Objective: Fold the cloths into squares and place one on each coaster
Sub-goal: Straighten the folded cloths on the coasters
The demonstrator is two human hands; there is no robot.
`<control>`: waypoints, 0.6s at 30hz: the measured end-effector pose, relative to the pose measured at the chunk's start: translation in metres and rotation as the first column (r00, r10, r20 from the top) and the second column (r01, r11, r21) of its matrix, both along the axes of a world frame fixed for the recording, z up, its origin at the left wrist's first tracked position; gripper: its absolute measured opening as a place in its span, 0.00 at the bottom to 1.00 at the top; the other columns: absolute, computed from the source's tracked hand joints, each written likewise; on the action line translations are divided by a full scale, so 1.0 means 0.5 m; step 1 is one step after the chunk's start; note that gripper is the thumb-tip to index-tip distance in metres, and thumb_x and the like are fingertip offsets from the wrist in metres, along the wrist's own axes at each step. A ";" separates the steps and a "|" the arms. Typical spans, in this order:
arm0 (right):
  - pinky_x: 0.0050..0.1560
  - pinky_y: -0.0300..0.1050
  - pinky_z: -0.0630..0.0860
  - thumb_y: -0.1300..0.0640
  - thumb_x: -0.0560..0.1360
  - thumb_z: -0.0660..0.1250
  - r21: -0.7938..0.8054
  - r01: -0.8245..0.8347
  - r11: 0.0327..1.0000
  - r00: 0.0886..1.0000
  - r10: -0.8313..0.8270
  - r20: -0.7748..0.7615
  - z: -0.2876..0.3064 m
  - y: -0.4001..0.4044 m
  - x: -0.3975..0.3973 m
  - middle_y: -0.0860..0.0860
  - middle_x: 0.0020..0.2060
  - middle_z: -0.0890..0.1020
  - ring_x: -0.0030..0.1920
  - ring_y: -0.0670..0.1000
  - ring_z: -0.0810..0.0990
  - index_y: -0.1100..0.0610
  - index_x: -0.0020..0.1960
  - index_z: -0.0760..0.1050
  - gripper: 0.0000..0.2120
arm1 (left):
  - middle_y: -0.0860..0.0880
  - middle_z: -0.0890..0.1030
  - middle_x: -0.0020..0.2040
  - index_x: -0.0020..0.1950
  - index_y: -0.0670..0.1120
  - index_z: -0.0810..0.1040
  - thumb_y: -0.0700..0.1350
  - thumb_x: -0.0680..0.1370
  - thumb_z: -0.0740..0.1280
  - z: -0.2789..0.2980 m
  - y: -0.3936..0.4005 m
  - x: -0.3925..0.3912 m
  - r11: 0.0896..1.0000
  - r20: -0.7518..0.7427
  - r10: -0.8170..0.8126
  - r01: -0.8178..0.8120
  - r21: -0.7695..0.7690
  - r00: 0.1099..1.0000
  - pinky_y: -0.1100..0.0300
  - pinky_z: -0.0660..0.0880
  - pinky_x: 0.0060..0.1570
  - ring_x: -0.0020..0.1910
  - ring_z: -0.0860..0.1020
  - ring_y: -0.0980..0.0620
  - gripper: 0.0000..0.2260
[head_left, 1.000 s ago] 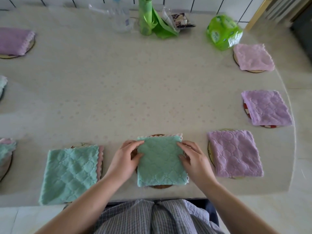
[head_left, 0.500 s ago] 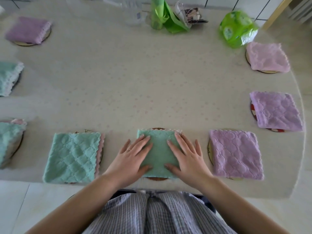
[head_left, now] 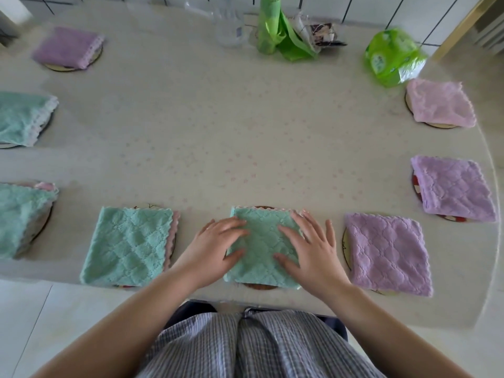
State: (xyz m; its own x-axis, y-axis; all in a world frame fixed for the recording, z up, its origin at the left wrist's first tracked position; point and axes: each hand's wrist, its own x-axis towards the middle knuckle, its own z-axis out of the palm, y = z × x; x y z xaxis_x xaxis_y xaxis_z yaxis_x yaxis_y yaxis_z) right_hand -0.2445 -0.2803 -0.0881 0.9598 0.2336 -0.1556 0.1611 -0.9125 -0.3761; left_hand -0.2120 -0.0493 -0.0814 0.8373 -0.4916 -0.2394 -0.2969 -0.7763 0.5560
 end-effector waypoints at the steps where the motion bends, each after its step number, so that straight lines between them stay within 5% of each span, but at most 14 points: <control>1: 0.72 0.59 0.38 0.32 0.73 0.49 0.049 0.024 0.999 0.999 -0.026 0.040 0.005 0.011 0.002 0.48 0.74 0.58 0.75 0.48 0.47 0.47 0.69 0.66 0.30 | 0.57 0.69 0.69 0.68 0.54 0.70 0.54 0.78 0.61 0.010 0.011 0.005 0.994 -0.015 0.082 -0.083 -0.069 0.996 0.48 0.58 0.72 0.68 0.65 0.60 0.18; 4: 0.73 0.58 0.47 0.35 0.73 0.52 0.159 0.055 0.986 0.992 -0.071 0.099 0.021 0.064 0.009 0.47 0.70 0.65 0.74 0.47 0.54 0.48 0.64 0.71 0.26 | 0.61 0.75 0.57 0.62 0.53 0.75 0.50 0.77 0.63 0.030 0.070 0.021 0.948 -0.045 0.269 -0.273 -0.163 0.962 0.50 0.63 0.69 0.55 0.73 0.66 0.14; 6: 0.73 0.51 0.52 0.36 0.72 0.53 0.218 0.062 0.974 0.995 -0.077 0.060 0.030 0.118 0.018 0.46 0.68 0.68 0.72 0.47 0.60 0.48 0.62 0.73 0.25 | 0.59 0.78 0.54 0.60 0.51 0.77 0.45 0.77 0.65 0.041 0.130 0.030 0.902 -0.067 0.370 -0.376 -0.213 0.926 0.59 0.72 0.60 0.51 0.75 0.66 0.12; 10: 0.57 0.32 0.64 0.46 0.74 0.63 0.379 0.133 0.916 0.988 -0.091 -0.127 0.033 0.242 0.037 0.39 0.57 0.73 0.60 0.40 0.72 0.48 0.59 0.75 0.15 | 0.56 0.81 0.48 0.54 0.51 0.79 0.41 0.76 0.66 0.039 0.282 0.040 0.782 -0.089 0.561 -0.562 -0.268 0.823 0.63 0.75 0.49 0.47 0.78 0.60 0.09; 14: 0.51 0.33 0.73 0.55 0.75 0.65 0.419 0.288 0.861 0.946 -0.189 -0.263 0.025 0.360 0.050 0.41 0.51 0.77 0.49 0.37 0.76 0.50 0.61 0.73 0.15 | 0.51 0.80 0.48 0.50 0.51 0.77 0.41 0.75 0.67 0.007 0.425 0.045 0.724 -0.140 0.648 -0.663 -0.192 0.748 0.56 0.76 0.48 0.47 0.79 0.53 0.06; 18: 0.47 0.33 0.74 0.51 0.74 0.66 0.402 0.463 0.790 0.873 -0.330 -0.359 0.010 0.436 0.058 0.40 0.47 0.79 0.47 0.39 0.78 0.49 0.63 0.70 0.17 | 0.51 0.80 0.45 0.47 0.51 0.75 0.42 0.74 0.69 -0.013 0.495 0.044 0.735 -0.245 0.610 -0.654 -0.180 0.754 0.54 0.76 0.48 0.46 0.79 0.52 0.06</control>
